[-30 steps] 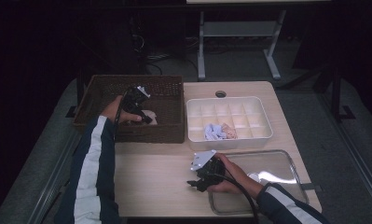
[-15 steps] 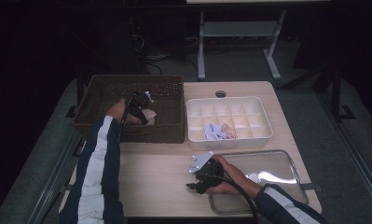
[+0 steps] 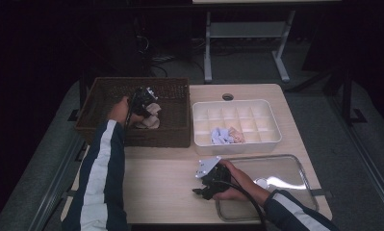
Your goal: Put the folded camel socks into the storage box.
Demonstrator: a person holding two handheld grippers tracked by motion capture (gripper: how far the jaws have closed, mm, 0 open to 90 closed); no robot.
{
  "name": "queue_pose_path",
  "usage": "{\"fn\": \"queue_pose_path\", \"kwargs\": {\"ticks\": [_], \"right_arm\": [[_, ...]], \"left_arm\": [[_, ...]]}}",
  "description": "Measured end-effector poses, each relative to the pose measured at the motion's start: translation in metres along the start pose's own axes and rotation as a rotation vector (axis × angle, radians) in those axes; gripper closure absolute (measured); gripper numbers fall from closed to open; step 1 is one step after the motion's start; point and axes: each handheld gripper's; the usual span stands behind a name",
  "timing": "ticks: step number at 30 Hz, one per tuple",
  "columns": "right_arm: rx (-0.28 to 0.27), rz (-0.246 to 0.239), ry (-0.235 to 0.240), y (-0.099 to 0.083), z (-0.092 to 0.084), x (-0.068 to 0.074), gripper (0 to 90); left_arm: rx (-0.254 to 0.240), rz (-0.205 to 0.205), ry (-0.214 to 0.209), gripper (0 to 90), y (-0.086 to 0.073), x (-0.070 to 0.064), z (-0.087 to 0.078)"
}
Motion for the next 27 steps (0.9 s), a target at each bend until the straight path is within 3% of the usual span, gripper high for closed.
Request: {"fn": "queue_pose_path", "kwargs": {"ticks": [7, 9, 14, 17, 19, 26, 27], "right_arm": [[-0.012, 0.004, -0.014, 0.000, -0.003, -0.001, 33.8], [-0.020, 0.015, -0.019, 0.001, -0.004, -0.001, 33.7], [-0.037, 0.037, -0.028, 0.002, -0.006, -0.002, 33.8], [-0.038, 0.032, -0.042, 0.002, -0.009, -0.003, 33.7], [-0.029, 0.037, -0.062, 0.002, -0.010, -0.004, 34.0], [-0.045, 0.042, -0.065, 0.001, -0.017, -0.009, 33.7], [-0.053, 0.063, -0.071, 0.002, -0.018, -0.008, 33.7]], "left_arm": [[-0.100, -0.022, 0.027, 79.6, -0.006, -0.002, -0.023], [-0.132, -0.029, 0.052, 79.8, -0.008, -0.004, -0.031], [-0.186, -0.024, 0.042, 79.9, -0.012, -0.013, -0.051], [-0.245, -0.022, 0.038, 79.9, -0.017, -0.019, -0.067], [-0.295, -0.011, 0.014, 80.0, -0.023, -0.024, -0.080], [-0.453, 0.006, -0.041, 80.0, -0.050, -0.051, -0.114], [-0.466, 0.016, -0.042, 80.0, -0.054, -0.056, -0.120]]}}
Point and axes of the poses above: each handheld gripper's, and its own axes: z roughly forward along the jaws, y roughly out of its top, x roughly to its left, and after that the axes turned 11 degrees about x, right-handed
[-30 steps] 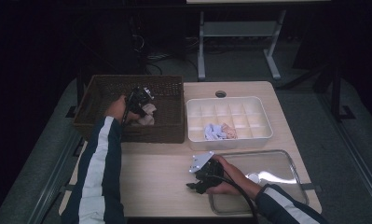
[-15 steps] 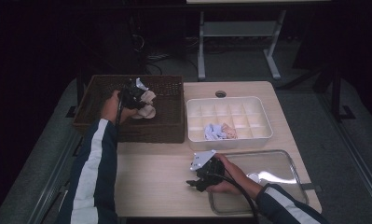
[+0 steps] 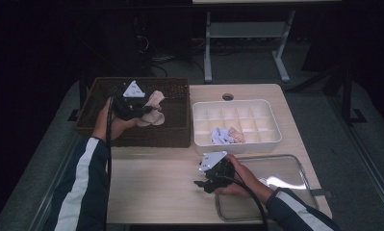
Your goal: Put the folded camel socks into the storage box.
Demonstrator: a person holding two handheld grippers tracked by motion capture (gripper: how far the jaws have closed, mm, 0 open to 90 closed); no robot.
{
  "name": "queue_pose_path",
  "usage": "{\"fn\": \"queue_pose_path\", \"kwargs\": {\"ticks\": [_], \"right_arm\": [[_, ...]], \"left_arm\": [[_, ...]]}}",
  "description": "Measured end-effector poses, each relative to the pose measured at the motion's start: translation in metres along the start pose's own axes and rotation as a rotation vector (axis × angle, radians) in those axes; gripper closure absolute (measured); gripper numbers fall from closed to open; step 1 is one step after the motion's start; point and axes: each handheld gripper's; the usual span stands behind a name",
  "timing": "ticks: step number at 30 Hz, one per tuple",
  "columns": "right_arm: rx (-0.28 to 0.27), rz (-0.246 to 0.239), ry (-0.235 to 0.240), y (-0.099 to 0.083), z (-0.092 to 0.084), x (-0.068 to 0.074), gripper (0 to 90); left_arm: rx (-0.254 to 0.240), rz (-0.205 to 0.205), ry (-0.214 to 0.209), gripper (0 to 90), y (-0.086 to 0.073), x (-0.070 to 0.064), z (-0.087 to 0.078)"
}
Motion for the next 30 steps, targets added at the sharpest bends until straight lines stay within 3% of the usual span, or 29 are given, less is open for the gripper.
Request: {"fn": "queue_pose_path", "kwargs": {"ticks": [5, 6, 9, 11, 16, 18, 21, 26, 30], "right_arm": [[-0.007, 0.004, -0.014, -0.001, -0.003, -0.005, 33.8], [-0.008, 0.028, -0.009, -0.001, -0.003, -0.005, 33.8], [-0.006, 0.037, -0.028, -0.002, -0.005, -0.009, 33.8], [-0.016, 0.071, -0.027, -0.002, -0.008, -0.010, 33.8], [-0.026, 0.075, -0.030, -0.003, -0.009, -0.012, 34.0], [-0.022, 0.072, -0.038, -0.002, -0.009, -0.012, 34.4], [-0.019, 0.071, -0.031, -0.002, -0.008, -0.011, 35.5], [-0.012, 0.066, -0.016, -0.002, -0.008, -0.010, 38.0], [-0.012, 0.050, -0.016, -0.002, -0.007, -0.008, 44.0]], "left_arm": [[-0.070, 0.051, -0.058, 80.0, -0.009, -0.031, -0.025], [-0.078, 0.067, -0.061, 80.0, -0.011, -0.038, -0.029], [-0.087, 0.091, -0.115, 80.0, -0.022, -0.056, -0.031], [-0.072, 0.103, -0.137, 80.0, -0.032, -0.067, -0.026], [-0.062, 0.112, -0.232, 79.9, -0.051, -0.093, -0.007], [-0.008, 0.138, -0.259, 79.9, -0.058, -0.106, 0.007], [0.019, 0.148, -0.325, 79.8, -0.067, -0.123, 0.025], [0.071, 0.185, -0.377, 79.7, -0.071, -0.142, 0.046], [0.090, 0.193, -0.387, 79.3, -0.072, -0.151, 0.058]]}}
Point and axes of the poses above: each handheld gripper's, and its own axes: z roughly forward along the jaws, y roughly out of its top, x roughly to its left, and after that the axes turned 11 degrees about x, right-handed
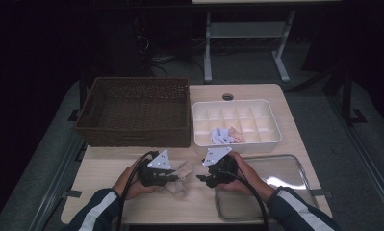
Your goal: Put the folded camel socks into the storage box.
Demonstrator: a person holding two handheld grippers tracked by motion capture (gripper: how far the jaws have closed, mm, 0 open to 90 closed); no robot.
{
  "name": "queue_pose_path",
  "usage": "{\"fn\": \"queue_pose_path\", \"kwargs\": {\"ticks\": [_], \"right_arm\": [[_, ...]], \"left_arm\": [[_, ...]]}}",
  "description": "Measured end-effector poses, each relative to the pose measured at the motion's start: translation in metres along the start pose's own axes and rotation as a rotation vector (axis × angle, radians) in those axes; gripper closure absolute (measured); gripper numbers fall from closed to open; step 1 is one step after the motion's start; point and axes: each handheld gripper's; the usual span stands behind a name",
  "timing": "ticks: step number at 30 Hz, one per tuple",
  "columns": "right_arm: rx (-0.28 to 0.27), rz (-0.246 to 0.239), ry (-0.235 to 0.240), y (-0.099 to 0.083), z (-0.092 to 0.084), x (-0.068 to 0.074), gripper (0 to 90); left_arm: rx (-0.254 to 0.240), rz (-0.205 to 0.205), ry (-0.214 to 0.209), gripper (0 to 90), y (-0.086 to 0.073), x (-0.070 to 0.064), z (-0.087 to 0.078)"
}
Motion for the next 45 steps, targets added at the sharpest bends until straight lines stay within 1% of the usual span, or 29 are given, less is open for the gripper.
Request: {"fn": "queue_pose_path", "kwargs": {"ticks": [1, 2, 3, 5, 6, 8, 10, 12, 13, 14, 15, 16, 17, 18, 19, 20, 21, 23, 25, 26, 28, 29, 32, 33, 34, 36, 41, 44, 45], "right_arm": [[0.000, -0.004, -0.001, 0.000, 0.000, 0.000, 46.4], [-0.001, 0.000, 0.006, 0.000, 0.000, 0.002, 48.8], [0.000, -0.008, 0.010, 0.000, 0.001, 0.002, 52.4], [0.004, -0.027, 0.007, -0.001, 0.000, 0.002, 62.0], [-0.002, -0.028, 0.016, -0.001, 0.000, 0.002, 67.0], [-0.006, -0.030, 0.032, 0.000, -0.001, 0.004, 73.1], [-0.001, -0.044, 0.036, 0.000, -0.002, 0.006, 75.1], [-0.005, -0.059, 0.040, 0.001, -0.002, 0.007, 75.2], [-0.002, -0.062, 0.039, 0.001, -0.002, 0.007, 74.1], [-0.003, -0.064, 0.044, 0.002, -0.002, 0.008, 72.0], [-0.008, -0.065, 0.049, 0.002, -0.002, 0.009, 70.9], [-0.010, -0.062, 0.048, 0.003, -0.003, 0.010, 70.9], [-0.018, -0.065, 0.051, 0.003, -0.003, 0.012, 70.4], [-0.026, -0.073, 0.060, 0.004, -0.004, 0.013, 68.3], [-0.036, -0.084, 0.075, 0.005, -0.004, 0.015, 66.4], [-0.041, -0.092, 0.086, 0.006, -0.004, 0.018, 65.8], [-0.043, -0.117, 0.086, 0.007, -0.003, 0.020, 65.0], [-0.043, -0.147, 0.101, 0.009, 0.000, 0.026, 62.7], [-0.040, -0.155, 0.114, 0.012, 0.005, 0.031, 62.4], [-0.031, -0.163, 0.118, 0.013, 0.008, 0.033, 62.8], [-0.009, -0.200, 0.120, 0.016, 0.017, 0.037, 62.8], [0.003, -0.199, 0.122, 0.017, 0.020, 0.039, 62.9], [0.037, -0.208, 0.124, 0.016, 0.028, 0.041, 65.8], [0.045, -0.204, 0.126, 0.015, 0.030, 0.040, 66.0], [0.039, -0.200, 0.136, 0.014, 0.031, 0.039, 66.1], [0.044, -0.200, 0.137, 0.014, 0.031, 0.038, 67.1], [0.049, -0.194, 0.160, 0.012, 0.030, 0.037, 67.5], [0.048, -0.199, 0.166, 0.009, 0.028, 0.033, 64.1], [0.058, -0.189, 0.168, 0.007, 0.027, 0.032, 61.0]], "left_arm": [[-0.004, -0.011, 0.007, 78.4, 0.000, 0.001, 0.003], [-0.017, -0.033, 0.005, 74.7, -0.001, 0.003, 0.005], [-0.022, -0.055, 0.002, 67.2, -0.001, 0.004, 0.006], [-0.023, -0.082, 0.030, 47.7, -0.002, 0.007, 0.005], [-0.036, -0.094, 0.041, 42.6, -0.003, 0.009, 0.002], [-0.057, -0.105, 0.050, 35.4, -0.006, 0.011, -0.007], [-0.067, -0.103, 0.060, 31.7, -0.010, 0.010, -0.016], [-0.062, -0.104, 0.064, 32.3, -0.017, 0.007, -0.023], [-0.064, -0.108, 0.055, 38.6, -0.021, 0.005, -0.025], [-0.062, -0.112, 0.046, 40.9, -0.025, 0.003, -0.025], [-0.046, -0.106, 0.031, 42.1, -0.029, 0.000, -0.025], [-0.026, -0.098, 0.033, 48.5, -0.033, -0.003, -0.024], [-0.008, -0.103, 0.040, 49.7, -0.036, -0.006, -0.021], [-0.003, -0.108, 0.027, 50.9, -0.039, -0.007, -0.018], [0.005, -0.105, 0.014, 55.8, -0.042, -0.008, -0.015], [0.022, -0.104, 0.015, 57.0, -0.043, -0.009, -0.011], [0.036, -0.103, 0.023, 57.9, -0.043, -0.009, -0.008], [0.035, -0.098, 0.013, 60.8, -0.043, -0.007, -0.003], [0.021, -0.104, 0.010, 62.0, -0.043, -0.005, -0.001], [0.020, -0.102, 0.004, 65.7, -0.043, -0.004, -0.001], [0.013, -0.109, -0.006, 70.1, -0.043, -0.003, 0.000], [0.018, -0.109, -0.003, 72.1, -0.043, -0.002, 0.000], [0.033, -0.107, 0.020, 79.7, -0.043, 0.000, -0.001], [0.036, -0.113, 0.034, 81.6, -0.044, 0.002, -0.002], [0.042, -0.123, 0.049, 82.5, -0.046, 0.004, -0.004], [0.046, -0.147, 0.067, 83.1, -0.050, 0.009, -0.007], [0.057, -0.237, 0.130, 82.5, -0.067, 0.029, -0.016], [0.058, -0.273, 0.158, 80.6, -0.074, 0.037, -0.020], [0.051, -0.287, 0.171, 79.4, -0.076, 0.039, -0.020]]}}
Point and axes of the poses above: each handheld gripper's, and its own axes: z roughly forward along the jaws, y roughly out of its top, x roughly to its left, and after that the axes turned 11 degrees about x, right-handed
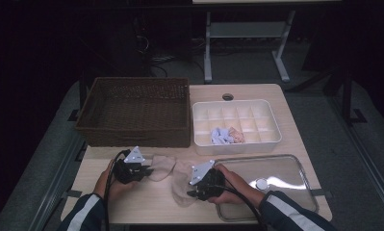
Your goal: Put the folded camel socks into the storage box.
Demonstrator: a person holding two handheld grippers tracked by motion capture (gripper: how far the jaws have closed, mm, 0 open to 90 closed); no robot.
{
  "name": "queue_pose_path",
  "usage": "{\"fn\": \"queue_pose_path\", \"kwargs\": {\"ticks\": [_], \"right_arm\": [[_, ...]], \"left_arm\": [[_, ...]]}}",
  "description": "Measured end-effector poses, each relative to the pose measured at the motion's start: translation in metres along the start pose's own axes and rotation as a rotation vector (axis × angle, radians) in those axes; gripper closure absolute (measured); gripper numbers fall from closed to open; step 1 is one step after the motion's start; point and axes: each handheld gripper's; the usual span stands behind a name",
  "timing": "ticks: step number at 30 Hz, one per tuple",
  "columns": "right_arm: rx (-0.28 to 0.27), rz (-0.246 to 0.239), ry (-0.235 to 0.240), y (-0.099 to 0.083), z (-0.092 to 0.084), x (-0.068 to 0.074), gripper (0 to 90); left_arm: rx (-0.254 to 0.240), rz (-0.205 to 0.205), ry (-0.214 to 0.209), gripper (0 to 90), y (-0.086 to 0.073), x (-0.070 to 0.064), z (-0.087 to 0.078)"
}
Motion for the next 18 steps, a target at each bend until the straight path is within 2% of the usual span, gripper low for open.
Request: {"fn": "queue_pose_path", "kwargs": {"ticks": [2, 4, 6, 8, 10, 12, 13, 14, 16, 17, 18], "right_arm": [[0.013, 0.009, -0.024, -0.003, -0.003, -0.003, 55.8], [0.019, 0.029, -0.050, -0.005, -0.008, -0.006, 55.1], [-0.003, 0.060, -0.069, -0.007, -0.015, -0.010, 56.9], [-0.017, 0.093, -0.118, -0.008, -0.023, -0.016, 61.8], [-0.024, 0.128, -0.134, -0.011, -0.028, -0.021, 65.3], [-0.028, 0.154, -0.152, -0.014, -0.031, -0.025, 71.4], [-0.027, 0.156, -0.143, -0.014, -0.033, -0.025, 71.6], [-0.025, 0.153, -0.148, -0.014, -0.033, -0.025, 71.6], [-0.021, 0.142, -0.163, -0.015, -0.034, -0.026, 71.2], [-0.021, 0.161, -0.158, -0.015, -0.032, -0.026, 70.6], [-0.012, 0.154, -0.162, -0.015, -0.031, -0.027, 70.3]], "left_arm": [[0.000, -0.016, 0.016, 74.7, -0.002, 0.004, -0.001], [-0.009, -0.006, 0.018, 71.0, -0.002, 0.002, -0.002], [-0.032, 0.006, 0.013, 64.3, 0.001, -0.003, -0.005], [-0.072, 0.037, 0.015, 62.2, 0.006, -0.011, -0.012], [-0.119, 0.063, -0.014, 61.3, 0.011, -0.021, -0.020], [-0.137, 0.105, -0.032, 62.3, 0.017, -0.035, -0.024], [-0.140, 0.129, -0.038, 62.3, 0.020, -0.042, -0.024], [-0.144, 0.171, -0.073, 61.8, 0.025, -0.055, -0.024], [-0.119, 0.255, -0.107, 59.0, 0.033, -0.078, -0.019], [-0.110, 0.294, -0.130, 55.9, 0.037, -0.088, -0.016], [-0.109, 0.317, -0.163, 51.7, 0.041, -0.097, -0.013]]}}
Point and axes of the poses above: each handheld gripper's, and its own axes: z roughly forward along the jaws, y roughly out of its top, x roughly to its left, and after that the axes turned 11 degrees about x, right-handed
